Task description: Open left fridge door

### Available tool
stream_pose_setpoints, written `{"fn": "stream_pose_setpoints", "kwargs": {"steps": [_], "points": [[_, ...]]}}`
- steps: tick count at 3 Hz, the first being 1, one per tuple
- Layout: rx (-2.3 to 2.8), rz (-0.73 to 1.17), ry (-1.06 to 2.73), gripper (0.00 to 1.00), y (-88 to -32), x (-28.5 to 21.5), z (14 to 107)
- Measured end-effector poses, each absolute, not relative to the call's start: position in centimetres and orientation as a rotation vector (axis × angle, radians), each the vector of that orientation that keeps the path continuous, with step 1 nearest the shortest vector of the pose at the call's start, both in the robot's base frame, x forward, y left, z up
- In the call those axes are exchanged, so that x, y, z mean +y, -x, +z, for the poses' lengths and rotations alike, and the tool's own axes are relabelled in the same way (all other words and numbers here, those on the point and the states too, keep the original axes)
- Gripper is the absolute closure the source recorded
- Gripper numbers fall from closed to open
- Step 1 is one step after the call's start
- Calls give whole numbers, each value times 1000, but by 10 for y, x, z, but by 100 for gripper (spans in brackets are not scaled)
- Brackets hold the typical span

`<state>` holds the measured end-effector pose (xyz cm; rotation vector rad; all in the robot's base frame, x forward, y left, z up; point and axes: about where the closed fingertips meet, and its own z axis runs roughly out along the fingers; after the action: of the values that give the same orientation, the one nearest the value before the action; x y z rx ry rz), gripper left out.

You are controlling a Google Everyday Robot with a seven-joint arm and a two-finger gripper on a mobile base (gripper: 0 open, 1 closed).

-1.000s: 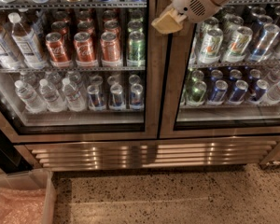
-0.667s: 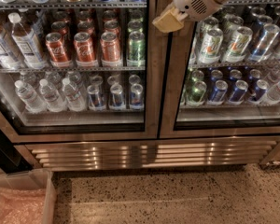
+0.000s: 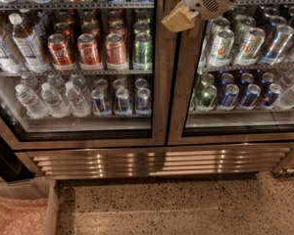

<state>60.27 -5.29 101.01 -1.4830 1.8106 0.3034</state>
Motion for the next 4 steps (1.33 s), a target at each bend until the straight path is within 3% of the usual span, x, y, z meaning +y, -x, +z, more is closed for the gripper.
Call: {"fn": "stream_pose_setpoints", "kwargs": {"steps": [4], "points": [[1797, 304, 1484, 100, -610, -57, 1016]]}}
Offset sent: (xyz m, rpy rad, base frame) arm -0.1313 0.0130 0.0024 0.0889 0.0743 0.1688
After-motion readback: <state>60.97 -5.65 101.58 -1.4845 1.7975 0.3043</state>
